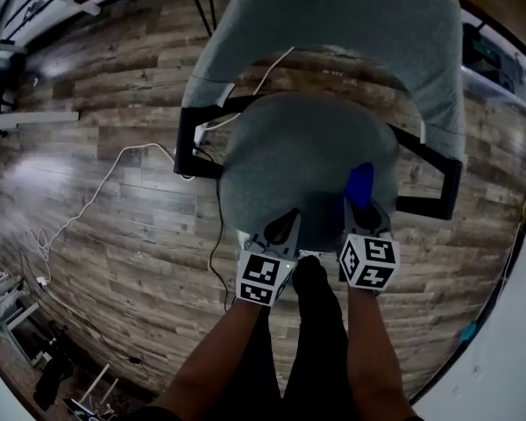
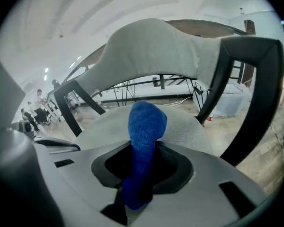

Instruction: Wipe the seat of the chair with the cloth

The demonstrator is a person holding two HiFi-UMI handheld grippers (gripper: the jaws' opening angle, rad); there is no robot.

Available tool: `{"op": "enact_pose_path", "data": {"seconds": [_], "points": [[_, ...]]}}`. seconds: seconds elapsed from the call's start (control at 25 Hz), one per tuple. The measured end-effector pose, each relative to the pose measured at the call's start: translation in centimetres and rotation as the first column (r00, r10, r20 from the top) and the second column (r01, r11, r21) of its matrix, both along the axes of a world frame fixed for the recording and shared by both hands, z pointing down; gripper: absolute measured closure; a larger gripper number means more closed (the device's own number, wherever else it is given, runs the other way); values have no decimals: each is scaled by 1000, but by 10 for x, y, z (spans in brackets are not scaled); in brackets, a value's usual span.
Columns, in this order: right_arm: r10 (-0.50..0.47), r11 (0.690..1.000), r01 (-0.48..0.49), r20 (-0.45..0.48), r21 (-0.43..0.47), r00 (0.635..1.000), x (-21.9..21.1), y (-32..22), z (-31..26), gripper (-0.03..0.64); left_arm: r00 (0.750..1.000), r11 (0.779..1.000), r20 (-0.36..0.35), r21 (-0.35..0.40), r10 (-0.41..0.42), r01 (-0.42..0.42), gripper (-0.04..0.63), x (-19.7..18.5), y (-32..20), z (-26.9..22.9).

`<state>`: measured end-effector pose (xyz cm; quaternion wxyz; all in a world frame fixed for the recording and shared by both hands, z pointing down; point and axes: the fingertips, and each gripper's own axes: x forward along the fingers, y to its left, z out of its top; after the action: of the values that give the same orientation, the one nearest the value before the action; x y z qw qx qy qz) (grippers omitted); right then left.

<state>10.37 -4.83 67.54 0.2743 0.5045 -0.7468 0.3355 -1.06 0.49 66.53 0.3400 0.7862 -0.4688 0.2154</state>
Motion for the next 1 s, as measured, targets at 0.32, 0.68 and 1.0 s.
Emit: {"op": "enact_pose_path", "data": {"seconds": [0.32,0.68,1.0], "points": [[-138,990,138,38,6,990,-98,17,-6,508,995,994,12,27,-102,101,589,-70,15,0],[-240,967,251,163,-49,957,-202,54,7,508,978,979,41,36,-204,203,589,-155,28,5],[-323,941,336,187,-38,928,-266,76,14,508,968,970,63,31,-241,240,589,-206,37,16]]}}
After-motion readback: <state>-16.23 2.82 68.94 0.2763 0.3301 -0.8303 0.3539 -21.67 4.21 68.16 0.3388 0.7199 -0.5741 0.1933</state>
